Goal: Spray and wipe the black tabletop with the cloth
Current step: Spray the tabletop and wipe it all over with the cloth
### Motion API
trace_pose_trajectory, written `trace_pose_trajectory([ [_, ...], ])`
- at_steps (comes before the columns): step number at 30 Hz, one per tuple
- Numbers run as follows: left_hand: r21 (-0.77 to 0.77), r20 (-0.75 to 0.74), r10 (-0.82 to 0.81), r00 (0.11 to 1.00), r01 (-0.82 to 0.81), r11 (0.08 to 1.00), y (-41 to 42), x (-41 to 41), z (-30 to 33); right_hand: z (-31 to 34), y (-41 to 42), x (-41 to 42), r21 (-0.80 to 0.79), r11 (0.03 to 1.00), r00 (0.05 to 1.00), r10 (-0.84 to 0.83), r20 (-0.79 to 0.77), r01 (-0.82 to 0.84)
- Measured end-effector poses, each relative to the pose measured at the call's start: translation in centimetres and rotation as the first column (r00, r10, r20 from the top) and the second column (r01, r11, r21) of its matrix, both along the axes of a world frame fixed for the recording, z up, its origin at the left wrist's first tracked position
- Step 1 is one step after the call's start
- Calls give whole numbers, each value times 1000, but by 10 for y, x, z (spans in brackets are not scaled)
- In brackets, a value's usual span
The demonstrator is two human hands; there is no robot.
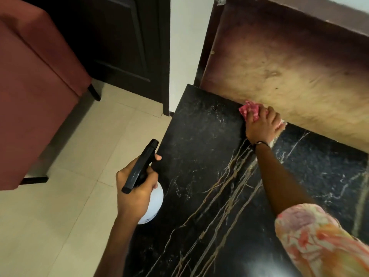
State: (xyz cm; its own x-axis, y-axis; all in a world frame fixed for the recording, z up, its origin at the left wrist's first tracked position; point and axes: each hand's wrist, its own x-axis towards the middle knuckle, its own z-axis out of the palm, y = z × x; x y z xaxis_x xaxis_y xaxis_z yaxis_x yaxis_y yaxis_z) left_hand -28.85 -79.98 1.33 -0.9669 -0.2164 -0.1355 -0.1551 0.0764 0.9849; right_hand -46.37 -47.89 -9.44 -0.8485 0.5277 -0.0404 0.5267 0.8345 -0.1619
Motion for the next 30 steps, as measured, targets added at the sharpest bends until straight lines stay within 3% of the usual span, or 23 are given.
trace_pose_trajectory([
  [3, 0, -3, -17, 1000, 17, 1000, 3, 5, 0, 3, -21, 4, -41, 981, 978, -187, 91, 191],
  [5, -1, -11, -37, 999, 37, 999, 6, 9, 0, 3, -52, 2, -43, 988, 982, -139, 129, 146],
  [9, -5, -13, -68, 998, 68, 998, 12, 19, 2, 4, -115, 10, -69, 969, 969, 241, 56, -237],
  [13, -34, 3, -65, 998, 65, 997, 23, 30, 5, 2, -119, 55, -23, 725, 725, 689, 7, -689],
  [15, -44, 11, -62, 998, 63, 997, 28, 36, 7, -2, -86, 87, 5, 631, 631, 776, 7, -776],
  [16, -49, 13, -64, 998, 64, 997, 31, 40, 7, -4, -65, 103, 16, 637, 637, 771, 12, -771],
  [18, -63, 16, -67, 998, 68, 996, 35, 51, 10, -5, -20, 134, 24, 750, 750, 662, -8, -661],
  [21, -83, 30, -71, 997, 73, 994, 41, 73, 12, -2, 33, 177, -23, 954, 954, 299, -1, -299],
  [23, -88, 53, -78, 996, 82, 993, 47, 92, 15, 2, 47, 214, -68, 996, 998, 60, 3, -59],
  [25, -65, 84, -60, 995, 66, 996, 50, 107, 12, 3, 40, 251, -89, 994, 997, -70, 14, 71],
  [27, -80, 99, -50, 994, 58, 995, 54, 130, 16, 6, 20, 298, -109, 989, 994, -105, 8, 105],
  [30, -99, 126, -39, 991, 51, 994, 53, 164, 16, 8, -30, 361, -133, 991, 999, 8, 33, -4],
])
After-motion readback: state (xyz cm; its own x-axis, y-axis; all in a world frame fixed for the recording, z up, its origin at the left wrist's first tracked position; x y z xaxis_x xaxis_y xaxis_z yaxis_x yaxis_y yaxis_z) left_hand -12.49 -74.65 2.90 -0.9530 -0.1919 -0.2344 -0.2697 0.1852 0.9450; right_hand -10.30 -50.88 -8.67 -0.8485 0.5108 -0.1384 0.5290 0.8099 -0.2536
